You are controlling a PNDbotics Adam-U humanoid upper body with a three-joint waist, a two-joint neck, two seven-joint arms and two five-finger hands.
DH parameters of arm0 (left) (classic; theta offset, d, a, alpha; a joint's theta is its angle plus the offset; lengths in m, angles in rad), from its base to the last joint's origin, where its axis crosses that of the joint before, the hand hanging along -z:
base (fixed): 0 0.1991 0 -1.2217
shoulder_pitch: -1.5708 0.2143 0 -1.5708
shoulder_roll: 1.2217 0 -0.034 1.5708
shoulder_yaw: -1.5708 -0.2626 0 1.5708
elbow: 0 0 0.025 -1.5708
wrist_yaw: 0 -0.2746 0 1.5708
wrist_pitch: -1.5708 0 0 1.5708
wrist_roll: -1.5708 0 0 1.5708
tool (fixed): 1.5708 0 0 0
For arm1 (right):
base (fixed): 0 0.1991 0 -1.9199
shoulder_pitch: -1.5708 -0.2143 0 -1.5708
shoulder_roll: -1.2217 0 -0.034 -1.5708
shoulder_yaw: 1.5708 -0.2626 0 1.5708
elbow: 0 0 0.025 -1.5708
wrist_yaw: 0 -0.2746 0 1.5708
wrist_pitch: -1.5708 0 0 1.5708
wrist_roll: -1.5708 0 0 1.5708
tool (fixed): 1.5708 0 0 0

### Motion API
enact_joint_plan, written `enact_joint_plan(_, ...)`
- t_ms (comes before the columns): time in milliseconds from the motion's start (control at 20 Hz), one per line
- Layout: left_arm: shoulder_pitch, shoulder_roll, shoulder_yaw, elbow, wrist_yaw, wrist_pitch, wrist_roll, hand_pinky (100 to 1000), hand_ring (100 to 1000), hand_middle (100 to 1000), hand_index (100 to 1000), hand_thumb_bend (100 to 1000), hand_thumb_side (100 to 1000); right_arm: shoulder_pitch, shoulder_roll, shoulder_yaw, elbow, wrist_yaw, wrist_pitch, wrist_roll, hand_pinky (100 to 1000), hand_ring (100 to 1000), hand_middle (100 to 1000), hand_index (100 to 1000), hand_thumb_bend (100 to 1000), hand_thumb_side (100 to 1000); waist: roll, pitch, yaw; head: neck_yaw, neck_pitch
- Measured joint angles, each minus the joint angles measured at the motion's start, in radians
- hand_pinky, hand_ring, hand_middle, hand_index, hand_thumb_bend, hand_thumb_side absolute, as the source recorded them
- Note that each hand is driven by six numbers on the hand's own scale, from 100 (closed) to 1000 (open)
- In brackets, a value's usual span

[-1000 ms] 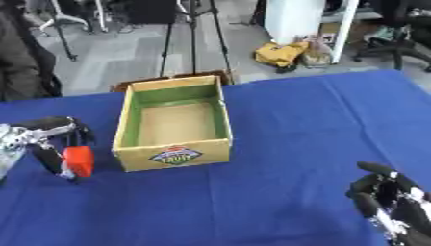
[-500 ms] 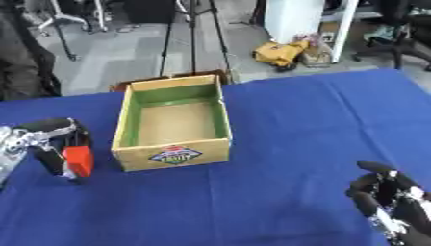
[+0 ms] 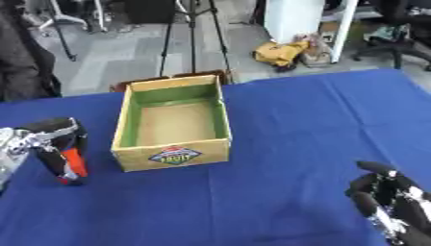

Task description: Pick up objects on the table and place them in the box.

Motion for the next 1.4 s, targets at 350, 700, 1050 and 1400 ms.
enact_joint_plan(350,0.008,0.000,0.006,-0.007,0.023,0.008,0.010,196,251,208,394,784,100,0.000,0.003,0.000,0.000,0.000,-0.001,0.002,824,587,551,832,529,440,0.001,0.000,0.000,-0.001,0.000)
enact_joint_plan(700,0.011,0.000,0.006,-0.013,0.027,0.012,0.013,188,244,191,378,551,100,0.000,0.005,0.000,0.001,0.000,-0.002,0.003,824,587,550,832,530,440,0.002,0.000,0.000,-0.002,0.000)
enact_joint_plan(1050,0.011,0.001,0.007,-0.042,0.019,0.015,0.090,100,100,100,179,542,100,0.000,0.006,0.000,0.001,0.000,-0.003,0.003,824,588,550,832,532,439,0.002,0.000,0.001,-0.004,0.000)
enact_joint_plan(1400,0.004,0.005,0.006,-0.046,0.018,0.015,0.101,100,100,100,179,540,100,0.000,0.006,0.000,0.004,0.000,-0.003,0.003,824,588,550,832,532,439,0.001,0.000,0.001,-0.007,-0.001)
